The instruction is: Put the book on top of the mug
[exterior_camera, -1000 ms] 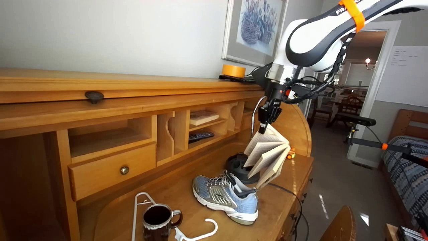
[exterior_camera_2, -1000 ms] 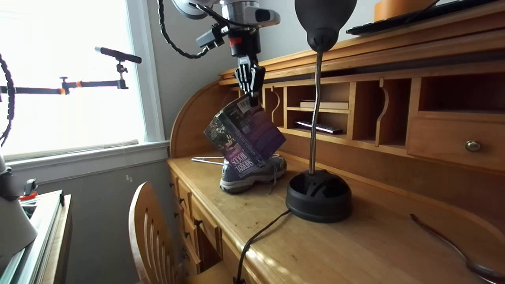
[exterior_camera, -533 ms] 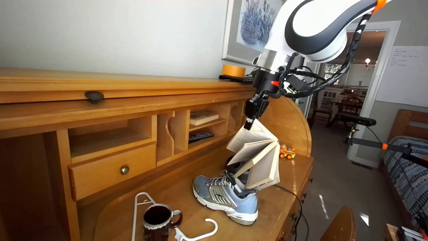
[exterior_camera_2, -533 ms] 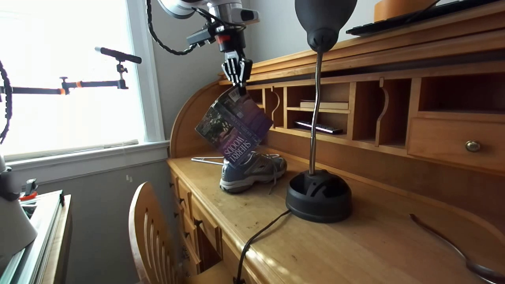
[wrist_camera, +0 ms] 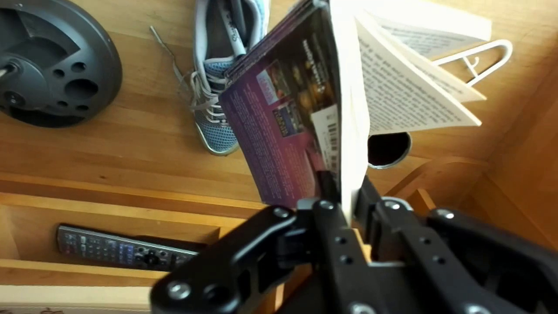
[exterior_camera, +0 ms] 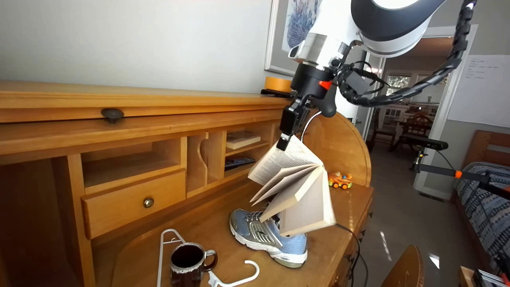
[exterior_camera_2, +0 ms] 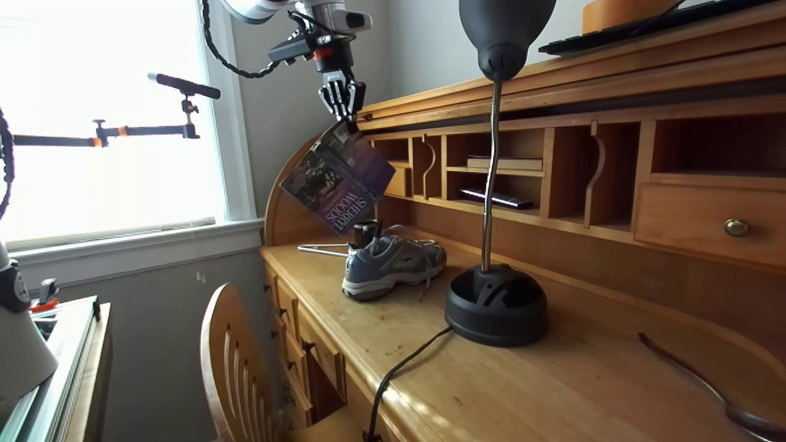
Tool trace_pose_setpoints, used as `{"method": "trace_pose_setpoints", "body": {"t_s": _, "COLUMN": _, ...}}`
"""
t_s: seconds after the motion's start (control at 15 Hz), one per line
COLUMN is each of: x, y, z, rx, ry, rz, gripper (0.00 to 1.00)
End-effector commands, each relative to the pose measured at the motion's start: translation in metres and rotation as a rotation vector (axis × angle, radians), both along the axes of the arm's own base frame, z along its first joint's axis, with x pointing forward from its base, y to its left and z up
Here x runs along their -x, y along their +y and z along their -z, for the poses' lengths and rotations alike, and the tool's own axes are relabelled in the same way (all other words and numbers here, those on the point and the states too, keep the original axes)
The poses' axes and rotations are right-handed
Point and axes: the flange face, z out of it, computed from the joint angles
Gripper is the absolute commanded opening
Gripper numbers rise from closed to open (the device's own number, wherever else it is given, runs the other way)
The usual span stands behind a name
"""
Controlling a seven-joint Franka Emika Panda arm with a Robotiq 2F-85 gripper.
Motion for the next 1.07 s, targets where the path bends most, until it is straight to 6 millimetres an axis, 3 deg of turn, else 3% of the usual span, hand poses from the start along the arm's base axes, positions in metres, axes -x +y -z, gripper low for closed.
{"method": "trace_pose_setpoints", "body": {"t_s": 0.0, "x": 0.010, "y": 0.030, "z": -0.010, "rx": -0.016, "ry": 0.017, "rz": -0.030, "gripper": 0.04}}
{"method": "trace_pose_setpoints", "body": {"t_s": 0.47, "x": 0.009, "y": 0.078, "z": 0.004, "rx": -0.109, "ry": 0.005, "rz": -0.190, "gripper": 0.04}}
{"method": "trace_pose_setpoints", "body": {"t_s": 0.8, "x": 0.005, "y": 0.072, "z": 0.022, "rx": -0.215, "ry": 0.026, "rz": -0.299, "gripper": 0.04}}
{"method": "trace_pose_setpoints", "body": {"t_s": 0.87, "x": 0.009, "y": 0.078, "z": 0.016, "rx": -0.181, "ry": 0.018, "rz": -0.273, "gripper": 0.14}}
{"method": "trace_pose_setpoints", "body": {"t_s": 1.0, "x": 0.006, "y": 0.072, "z": 0.023, "rx": -0.189, "ry": 0.023, "rz": -0.286, "gripper": 0.14}}
